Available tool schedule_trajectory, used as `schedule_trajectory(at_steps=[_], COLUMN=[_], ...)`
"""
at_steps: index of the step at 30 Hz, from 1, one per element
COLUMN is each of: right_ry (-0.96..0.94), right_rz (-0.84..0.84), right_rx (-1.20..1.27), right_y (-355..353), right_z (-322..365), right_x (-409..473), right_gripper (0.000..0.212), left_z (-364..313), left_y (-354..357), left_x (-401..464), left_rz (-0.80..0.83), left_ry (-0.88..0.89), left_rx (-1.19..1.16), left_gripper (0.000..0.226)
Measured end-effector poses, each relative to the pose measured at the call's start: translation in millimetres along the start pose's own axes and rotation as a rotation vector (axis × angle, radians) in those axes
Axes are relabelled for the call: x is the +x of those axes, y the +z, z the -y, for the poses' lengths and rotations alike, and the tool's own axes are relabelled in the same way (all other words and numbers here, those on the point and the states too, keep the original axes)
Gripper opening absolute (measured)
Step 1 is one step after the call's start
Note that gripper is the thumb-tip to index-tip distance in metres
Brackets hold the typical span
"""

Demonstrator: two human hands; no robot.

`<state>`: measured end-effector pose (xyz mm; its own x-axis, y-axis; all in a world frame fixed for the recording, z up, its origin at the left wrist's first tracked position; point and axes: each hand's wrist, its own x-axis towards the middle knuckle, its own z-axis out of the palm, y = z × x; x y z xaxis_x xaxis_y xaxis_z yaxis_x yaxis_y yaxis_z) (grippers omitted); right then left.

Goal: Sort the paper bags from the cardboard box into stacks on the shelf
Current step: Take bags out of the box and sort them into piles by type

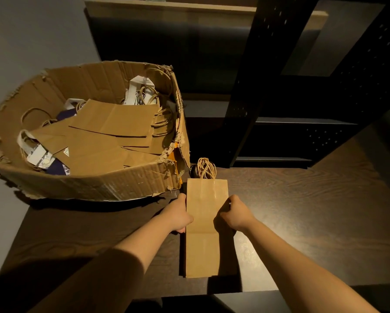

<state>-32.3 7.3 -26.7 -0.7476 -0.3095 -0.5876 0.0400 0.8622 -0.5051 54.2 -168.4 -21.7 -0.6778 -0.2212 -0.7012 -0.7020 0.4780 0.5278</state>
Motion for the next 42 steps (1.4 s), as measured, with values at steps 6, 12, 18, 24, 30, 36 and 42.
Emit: schedule_trajectory(at_steps=[6,12,18,24,30,36,42], right_ry=[-0.003,0.009,0.089,0.079,0.085,0.026,-0.212], right_rz=[0.02,0.008,0.036,0.039,0.047,-0.055,-0.165], right_rx=[-0.021,-0.013,0.197,0.184,0.121,-0.021,-0.034], right_y=[2,5,-2,-2,-3,-11,-41], right_z=[4,5,4,6,7,11,32], right_x=[1,1,-1,-1,0,-2,-19], right_gripper=[0.046,0.045,0.036,0.044,0.045,0.032,0.011], left_z=[7,13,13,11,3,-12,-39], left_y=[0,0,1,5,2,-15,-39], left_x=[2,3,1,-1,-5,-12,-34], left_rz=[-0.017,-0.01,0.071,0.061,0.075,-0.014,-0.092], left_ry=[-0.019,-0.094,-0.095,-0.112,-0.169,-0.111,0.149], left_rx=[-0.044,-0.035,-0.194,-0.236,-0.239,0.104,0.27], left_gripper=[0.047,0.049,0.051,0.05,0.048,0.045,0.009])
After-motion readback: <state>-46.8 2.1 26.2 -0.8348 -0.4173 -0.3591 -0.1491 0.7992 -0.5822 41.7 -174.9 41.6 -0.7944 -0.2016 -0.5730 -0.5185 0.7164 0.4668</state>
